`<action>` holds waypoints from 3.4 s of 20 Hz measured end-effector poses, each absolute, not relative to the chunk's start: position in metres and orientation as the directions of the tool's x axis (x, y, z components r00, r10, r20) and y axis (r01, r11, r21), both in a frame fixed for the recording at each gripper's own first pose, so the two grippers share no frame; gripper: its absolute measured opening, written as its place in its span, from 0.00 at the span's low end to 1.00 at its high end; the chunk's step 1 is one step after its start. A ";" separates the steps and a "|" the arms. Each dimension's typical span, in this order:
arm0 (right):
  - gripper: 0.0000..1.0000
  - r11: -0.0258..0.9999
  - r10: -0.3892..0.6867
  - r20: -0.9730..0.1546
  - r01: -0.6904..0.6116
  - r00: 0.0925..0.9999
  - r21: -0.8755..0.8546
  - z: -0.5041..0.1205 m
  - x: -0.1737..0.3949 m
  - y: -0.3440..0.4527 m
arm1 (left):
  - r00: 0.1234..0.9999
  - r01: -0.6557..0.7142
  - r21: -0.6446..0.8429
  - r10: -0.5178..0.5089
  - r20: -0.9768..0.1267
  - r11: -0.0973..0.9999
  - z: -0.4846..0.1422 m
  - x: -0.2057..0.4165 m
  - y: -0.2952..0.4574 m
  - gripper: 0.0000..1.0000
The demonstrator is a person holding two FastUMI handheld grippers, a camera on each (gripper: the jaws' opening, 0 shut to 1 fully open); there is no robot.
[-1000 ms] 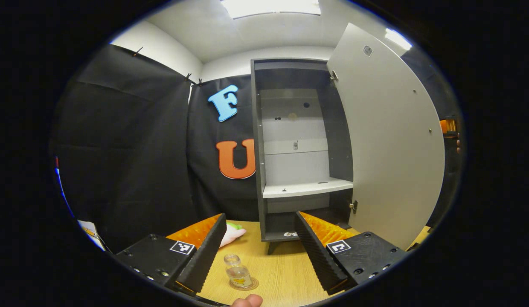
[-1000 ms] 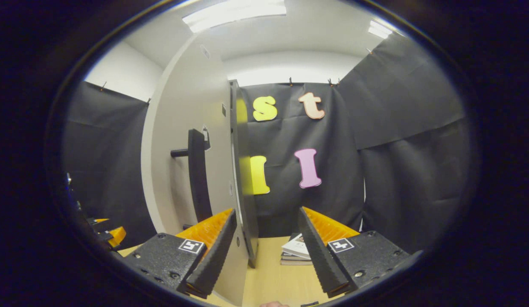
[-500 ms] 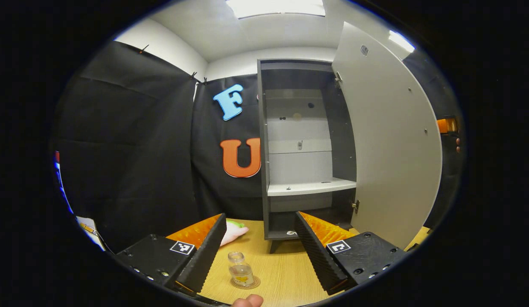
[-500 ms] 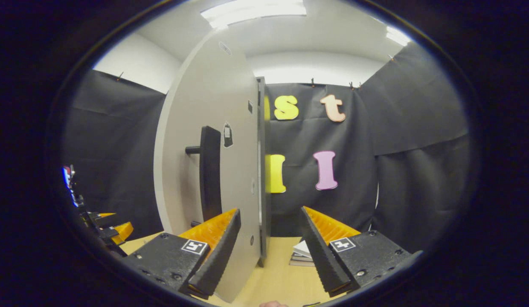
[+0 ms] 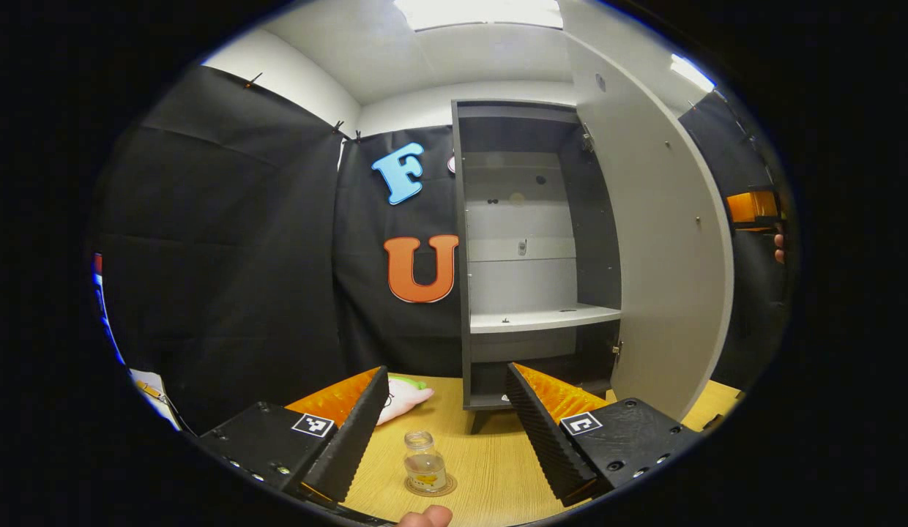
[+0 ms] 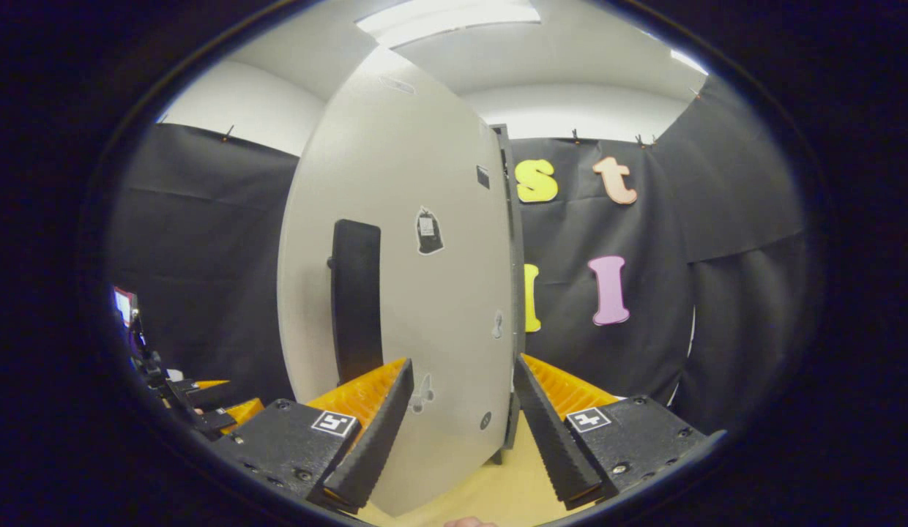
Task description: Open the cabinet door with the right hand, grasp the bottle in the cabinet with the left hand and place it on the coaster, then close the cabinet door with the right hand.
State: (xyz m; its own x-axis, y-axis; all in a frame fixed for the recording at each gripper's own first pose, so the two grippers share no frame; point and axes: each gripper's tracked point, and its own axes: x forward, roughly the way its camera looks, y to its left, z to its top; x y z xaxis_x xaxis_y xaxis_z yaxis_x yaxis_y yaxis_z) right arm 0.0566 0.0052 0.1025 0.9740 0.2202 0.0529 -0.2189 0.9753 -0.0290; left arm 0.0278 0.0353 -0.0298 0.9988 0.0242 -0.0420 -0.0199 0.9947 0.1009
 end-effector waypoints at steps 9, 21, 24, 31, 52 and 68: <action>0.91 0.938 0.345 0.047 -0.342 0.937 -0.060 0.104 0.112 0.095 | 0.999 -0.025 0.091 0.027 -0.025 0.996 -0.027 0.036 0.051 0.96; 0.91 0.929 0.371 0.078 -0.369 0.925 -0.037 0.094 0.209 0.177 | 0.994 -0.106 0.074 0.108 -0.027 0.992 -0.031 0.040 0.085 0.96; 0.91 0.939 0.343 0.092 -0.342 0.935 -0.033 0.099 0.202 0.165 | 0.993 -0.109 0.073 0.111 -0.026 0.991 -0.031 0.036 0.083 0.96; 0.91 0.971 0.238 0.090 -0.233 0.967 -0.054 0.085 0.113 0.089 | 0.998 -0.066 0.064 0.068 -0.019 0.996 -0.022 0.032 0.060 0.96; 0.91 0.999 -0.053 0.067 0.053 0.996 0.002 0.026 -0.022 -0.050 | 0.999 0.036 0.039 -0.036 0.015 0.999 -0.004 0.011 -0.009 0.96; 0.91 0.999 -0.023 0.062 0.021 0.998 0.039 0.025 -0.016 -0.051 | 0.999 0.020 0.069 -0.022 0.034 0.997 0.002 0.005 -0.012 0.96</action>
State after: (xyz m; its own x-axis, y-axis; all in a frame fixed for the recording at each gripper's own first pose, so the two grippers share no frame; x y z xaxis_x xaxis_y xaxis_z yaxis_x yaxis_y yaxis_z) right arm -0.0159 -0.0515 0.0249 0.9978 -0.0231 0.0624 0.0206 0.9990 0.0393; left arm 0.0053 -0.0118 0.0018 0.9992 -0.0222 0.0338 0.0199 0.9974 0.0689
